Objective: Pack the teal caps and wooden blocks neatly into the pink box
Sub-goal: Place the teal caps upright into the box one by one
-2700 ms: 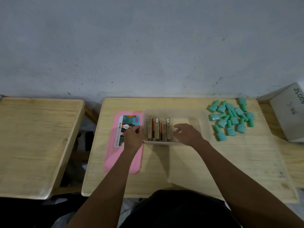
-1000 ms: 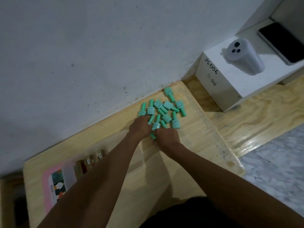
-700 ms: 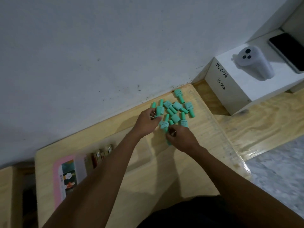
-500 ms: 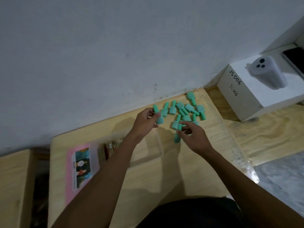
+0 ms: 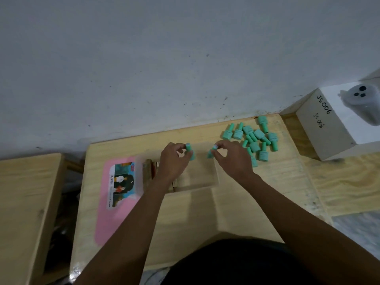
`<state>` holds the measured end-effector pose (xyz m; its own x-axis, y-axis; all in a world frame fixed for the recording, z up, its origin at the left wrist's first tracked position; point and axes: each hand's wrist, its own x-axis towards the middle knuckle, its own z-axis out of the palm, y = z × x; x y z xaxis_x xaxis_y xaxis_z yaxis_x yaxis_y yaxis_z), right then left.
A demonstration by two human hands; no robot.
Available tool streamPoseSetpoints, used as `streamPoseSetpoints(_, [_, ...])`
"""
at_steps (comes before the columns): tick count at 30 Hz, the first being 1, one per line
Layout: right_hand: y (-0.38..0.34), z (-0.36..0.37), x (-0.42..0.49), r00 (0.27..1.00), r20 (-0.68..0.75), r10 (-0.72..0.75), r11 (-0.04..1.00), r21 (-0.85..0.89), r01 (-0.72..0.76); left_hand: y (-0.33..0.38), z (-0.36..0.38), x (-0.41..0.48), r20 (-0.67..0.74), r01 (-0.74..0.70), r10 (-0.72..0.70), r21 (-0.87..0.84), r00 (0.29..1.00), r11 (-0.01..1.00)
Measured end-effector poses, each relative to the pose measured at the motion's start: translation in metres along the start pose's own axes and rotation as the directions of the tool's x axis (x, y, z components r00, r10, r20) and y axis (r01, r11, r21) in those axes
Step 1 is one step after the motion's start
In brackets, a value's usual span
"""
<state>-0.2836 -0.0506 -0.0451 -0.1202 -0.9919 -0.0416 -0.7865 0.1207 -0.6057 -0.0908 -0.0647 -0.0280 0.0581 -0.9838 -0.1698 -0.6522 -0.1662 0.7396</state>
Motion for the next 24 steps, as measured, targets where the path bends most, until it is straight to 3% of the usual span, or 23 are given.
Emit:
streamPoseSetpoints(3, [0.006,0.015,0.008,0.998,0.006,-0.064,0.993,-0.102,0.064,-0.001,0.010,0.000,0.006,0.001,-0.001,0.007,1.000,1.000])
streamPoseSetpoints(10, [0.006,0.031,0.015,0.995,-0.065,-0.072,0.963,-0.265,0.053,0.003,0.033,0.005,0.055,0.045,-0.043,-0.044,0.998,0.998])
streamPoseSetpoints(15, [0.002,0.033,0.019,0.998,-0.030,-0.062,0.951,-0.305,0.050,-0.001,0.045,0.011,0.077,0.055,-0.056,0.018,0.995,0.998])
streamPoseSetpoints(24, [0.009,0.038,0.016,0.991,-0.092,-0.102,0.955,-0.287,0.071,-0.005,0.058,0.016,0.057,0.069,-0.073,0.058,0.996,0.996])
